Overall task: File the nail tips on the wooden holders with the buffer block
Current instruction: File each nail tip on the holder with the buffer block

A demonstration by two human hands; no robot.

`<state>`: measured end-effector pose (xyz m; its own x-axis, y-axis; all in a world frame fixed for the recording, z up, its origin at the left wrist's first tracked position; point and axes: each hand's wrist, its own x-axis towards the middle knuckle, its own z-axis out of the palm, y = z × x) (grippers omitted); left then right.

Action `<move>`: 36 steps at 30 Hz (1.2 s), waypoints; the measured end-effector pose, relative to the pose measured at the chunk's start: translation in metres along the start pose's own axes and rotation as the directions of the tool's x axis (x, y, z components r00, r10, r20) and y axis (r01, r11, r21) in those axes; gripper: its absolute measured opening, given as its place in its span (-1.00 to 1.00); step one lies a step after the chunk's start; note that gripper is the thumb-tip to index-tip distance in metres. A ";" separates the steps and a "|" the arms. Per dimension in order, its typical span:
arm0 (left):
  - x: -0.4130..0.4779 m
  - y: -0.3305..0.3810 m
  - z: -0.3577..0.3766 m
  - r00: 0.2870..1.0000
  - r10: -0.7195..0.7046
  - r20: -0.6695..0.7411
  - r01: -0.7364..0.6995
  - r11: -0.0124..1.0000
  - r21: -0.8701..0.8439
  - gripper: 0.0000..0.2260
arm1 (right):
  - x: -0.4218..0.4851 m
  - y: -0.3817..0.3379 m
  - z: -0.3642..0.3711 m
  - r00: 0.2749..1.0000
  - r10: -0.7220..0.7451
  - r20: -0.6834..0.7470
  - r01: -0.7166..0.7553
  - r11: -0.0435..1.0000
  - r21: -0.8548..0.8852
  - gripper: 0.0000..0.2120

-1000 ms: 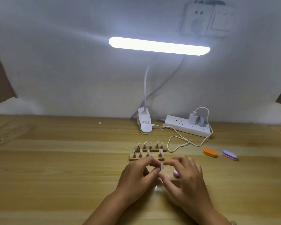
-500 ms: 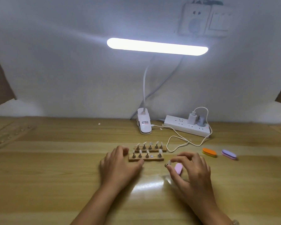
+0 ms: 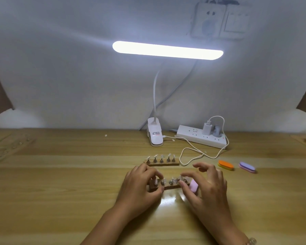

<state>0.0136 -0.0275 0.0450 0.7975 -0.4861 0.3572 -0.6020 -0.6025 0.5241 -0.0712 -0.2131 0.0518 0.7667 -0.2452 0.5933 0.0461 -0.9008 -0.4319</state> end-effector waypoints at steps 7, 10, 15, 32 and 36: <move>-0.001 0.002 -0.001 1.000 0.027 -0.001 -0.027 1.000 0.005 -0.83 | 0.000 -0.001 0.001 1.000 0.000 0.021 0.000 1.000 -0.012 -0.73; -0.002 0.002 -0.001 0.999 0.036 -0.004 -0.036 0.999 0.008 -0.83 | 0.000 -0.001 0.001 1.000 0.006 0.022 -0.006 1.000 -0.020 -0.73; -0.002 0.003 0.000 0.998 0.059 -0.029 -0.058 0.998 0.029 -0.81 | -0.004 0.000 0.003 0.994 -0.087 0.062 0.090 0.995 -0.037 -0.63; 0.002 -0.002 0.003 0.977 -0.161 -0.141 0.172 0.983 0.069 -0.79 | -0.007 -0.010 0.001 0.971 -0.223 0.092 0.228 0.972 -0.050 -0.80; 0.003 0.000 0.000 0.959 -0.138 -0.245 0.174 0.976 0.130 -0.66 | -0.006 -0.012 -0.004 0.983 -0.133 0.128 0.126 0.990 0.056 -0.75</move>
<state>0.0156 -0.0291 0.0461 0.8583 -0.2277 0.4599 -0.4538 -0.7552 0.4730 -0.0790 -0.2025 0.0556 0.8292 -0.0758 0.5538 0.1785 -0.9030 -0.3909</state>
